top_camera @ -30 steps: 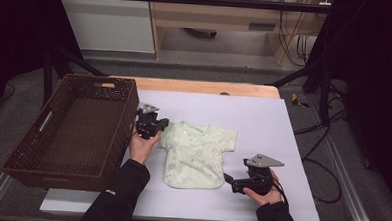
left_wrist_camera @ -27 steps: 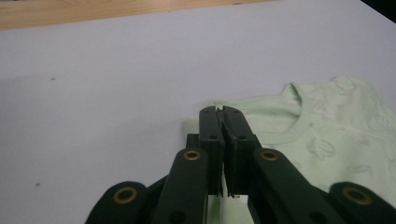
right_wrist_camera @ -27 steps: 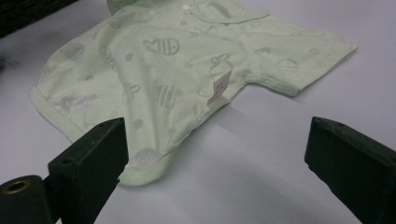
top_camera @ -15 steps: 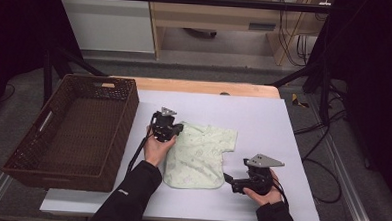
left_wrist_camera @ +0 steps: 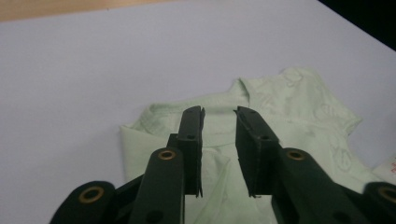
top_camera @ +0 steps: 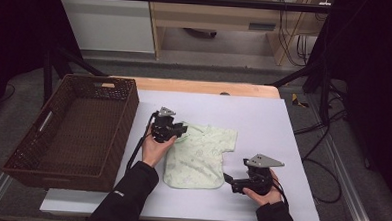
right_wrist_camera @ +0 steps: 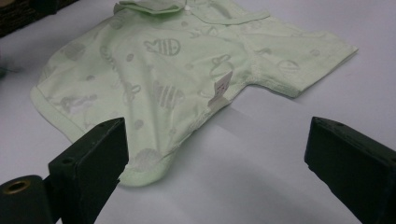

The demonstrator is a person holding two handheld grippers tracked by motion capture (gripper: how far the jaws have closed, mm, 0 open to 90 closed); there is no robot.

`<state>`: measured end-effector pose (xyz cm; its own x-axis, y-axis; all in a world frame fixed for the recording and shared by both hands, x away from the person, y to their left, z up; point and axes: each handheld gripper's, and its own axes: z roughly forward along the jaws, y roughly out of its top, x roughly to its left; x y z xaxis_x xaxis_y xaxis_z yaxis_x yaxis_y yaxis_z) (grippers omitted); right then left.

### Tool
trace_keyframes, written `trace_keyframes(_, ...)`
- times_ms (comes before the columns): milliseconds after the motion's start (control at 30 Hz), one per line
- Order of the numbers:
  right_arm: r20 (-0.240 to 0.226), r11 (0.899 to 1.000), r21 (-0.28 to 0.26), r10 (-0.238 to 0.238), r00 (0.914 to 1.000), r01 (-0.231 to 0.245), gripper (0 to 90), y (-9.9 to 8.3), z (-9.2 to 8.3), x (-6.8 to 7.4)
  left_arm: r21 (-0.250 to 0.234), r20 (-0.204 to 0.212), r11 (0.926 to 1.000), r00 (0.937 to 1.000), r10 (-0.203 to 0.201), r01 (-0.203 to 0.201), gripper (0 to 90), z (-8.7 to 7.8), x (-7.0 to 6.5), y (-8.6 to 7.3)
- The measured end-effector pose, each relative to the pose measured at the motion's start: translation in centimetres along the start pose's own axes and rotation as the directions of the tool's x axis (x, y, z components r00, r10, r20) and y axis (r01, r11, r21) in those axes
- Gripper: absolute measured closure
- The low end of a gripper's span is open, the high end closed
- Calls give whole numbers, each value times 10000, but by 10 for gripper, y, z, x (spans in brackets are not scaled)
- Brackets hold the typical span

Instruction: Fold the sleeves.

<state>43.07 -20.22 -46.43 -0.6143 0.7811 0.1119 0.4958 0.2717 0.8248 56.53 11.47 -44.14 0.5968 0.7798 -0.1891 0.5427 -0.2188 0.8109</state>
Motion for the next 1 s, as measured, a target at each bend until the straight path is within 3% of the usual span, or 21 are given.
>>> trace_keyframes(100,-1,10000,-8,-28,10000,28,71,0,1,0,185,-110,9998,9999,9,-7,808,-4,3,1)
trace_keyframes(200,-15,10000,52,-42,10000,42,72,0,1,0,814,-81,9966,9999,124,-117,891,2,4,-5)
trace_keyframes(433,-21,10000,42,-62,10000,62,72,0,1,0,1438,-112,9883,9985,537,-515,891,23,-1,-23)
trace_keyframes(600,-17,10000,-10,-39,10000,39,73,0,1,0,1426,-77,9874,9975,700,-682,883,25,-4,-27)
trace_keyframes(767,-10,10000,-91,15,10000,-15,72,1,0,1,926,80,9940,9983,583,-588,785,11,-5,-23)
trace_keyframes(833,3,9999,-120,32,10000,-32,70,1,-1,0,704,221,9955,9979,612,-627,699,0,-5,-21)
trace_keyframes(900,6,9999,-136,76,10000,-76,70,2,-2,0,519,580,9980,9977,339,-370,601,-9,-4,-21)
trace_keyframes(1000,18,9998,-190,47,10000,-47,68,3,-2,0,227,607,9973,9958,678,-693,484,-23,-5,-24)
